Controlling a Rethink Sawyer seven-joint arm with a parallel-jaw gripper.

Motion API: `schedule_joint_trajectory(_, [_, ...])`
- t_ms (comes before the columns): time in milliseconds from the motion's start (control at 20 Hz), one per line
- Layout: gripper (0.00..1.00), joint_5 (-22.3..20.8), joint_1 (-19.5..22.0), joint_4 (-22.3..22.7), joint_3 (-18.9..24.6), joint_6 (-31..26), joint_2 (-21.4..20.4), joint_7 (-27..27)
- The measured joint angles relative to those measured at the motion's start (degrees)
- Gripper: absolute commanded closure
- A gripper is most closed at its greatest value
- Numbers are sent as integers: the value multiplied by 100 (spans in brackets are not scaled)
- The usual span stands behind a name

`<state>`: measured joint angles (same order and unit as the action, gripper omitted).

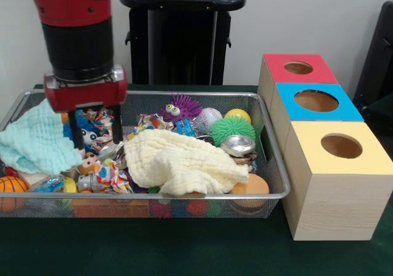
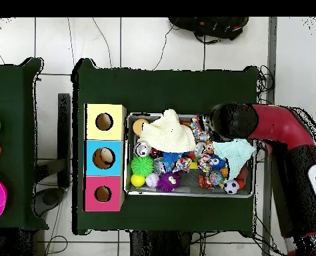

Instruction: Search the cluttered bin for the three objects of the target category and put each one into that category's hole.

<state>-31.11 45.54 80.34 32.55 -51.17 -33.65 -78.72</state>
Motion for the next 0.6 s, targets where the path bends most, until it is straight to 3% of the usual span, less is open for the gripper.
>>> schedule_joint_trajectory(300, [0,155,806,852,273,-2,-686,510])
schedule_joint_trajectory(600, [0,184,1076,1629,351,-1,-1338,516])
